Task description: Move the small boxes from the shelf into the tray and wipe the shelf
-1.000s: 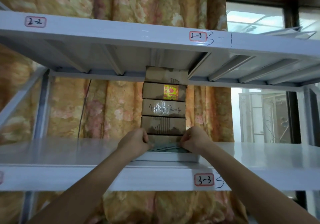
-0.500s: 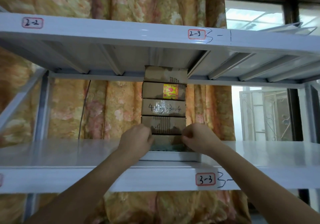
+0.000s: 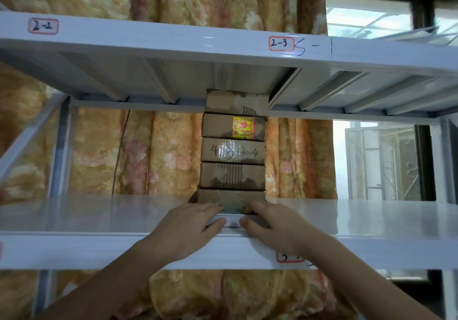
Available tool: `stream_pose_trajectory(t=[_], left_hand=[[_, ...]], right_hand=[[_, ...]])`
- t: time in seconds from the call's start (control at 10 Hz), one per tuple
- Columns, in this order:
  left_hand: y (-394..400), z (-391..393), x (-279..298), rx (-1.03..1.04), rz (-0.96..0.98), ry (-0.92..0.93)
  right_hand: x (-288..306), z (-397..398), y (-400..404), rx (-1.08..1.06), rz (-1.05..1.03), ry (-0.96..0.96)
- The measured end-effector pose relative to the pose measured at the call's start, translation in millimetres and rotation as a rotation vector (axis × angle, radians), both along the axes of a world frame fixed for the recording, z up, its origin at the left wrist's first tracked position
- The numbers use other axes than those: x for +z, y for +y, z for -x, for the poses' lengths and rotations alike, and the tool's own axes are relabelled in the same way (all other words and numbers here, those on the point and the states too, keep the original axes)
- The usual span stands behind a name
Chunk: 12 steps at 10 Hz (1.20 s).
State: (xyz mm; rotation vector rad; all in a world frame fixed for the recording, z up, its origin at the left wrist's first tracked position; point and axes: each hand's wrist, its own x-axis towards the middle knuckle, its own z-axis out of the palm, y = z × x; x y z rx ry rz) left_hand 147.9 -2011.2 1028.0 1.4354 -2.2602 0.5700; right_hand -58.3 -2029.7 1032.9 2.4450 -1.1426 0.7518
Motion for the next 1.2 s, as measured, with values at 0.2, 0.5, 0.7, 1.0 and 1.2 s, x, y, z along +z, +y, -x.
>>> stream_pose_trajectory(t=[0.2, 0.5, 0.7, 1.0, 1.2], left_hand=[[1.9, 2.0, -1.5, 0.021, 0.010, 0.010], [4.1, 6.3, -1.4, 0.071, -0.059, 0.048], [10.2, 15.3, 0.4, 0.138, -0.107, 0.051], [61.6, 15.5, -3.2, 0.264, -0.207, -0.085], [108.6, 7.1, -30.8, 0.467, -0.216, -0.112]], right_hand=[[-3.3, -3.3, 9.5, -0.061, -0.060, 0.013], [-4.7, -0.5, 18.6, -0.081, -0.098, 0.044], [-4.7, -7.6, 23.1, -0.209, -0.124, 0.089], [1.5, -12.6, 67.0, -0.480, -0.300, 0.086], [-15.6, -33.7, 131.3, -0.658, -0.222, 0.111]])
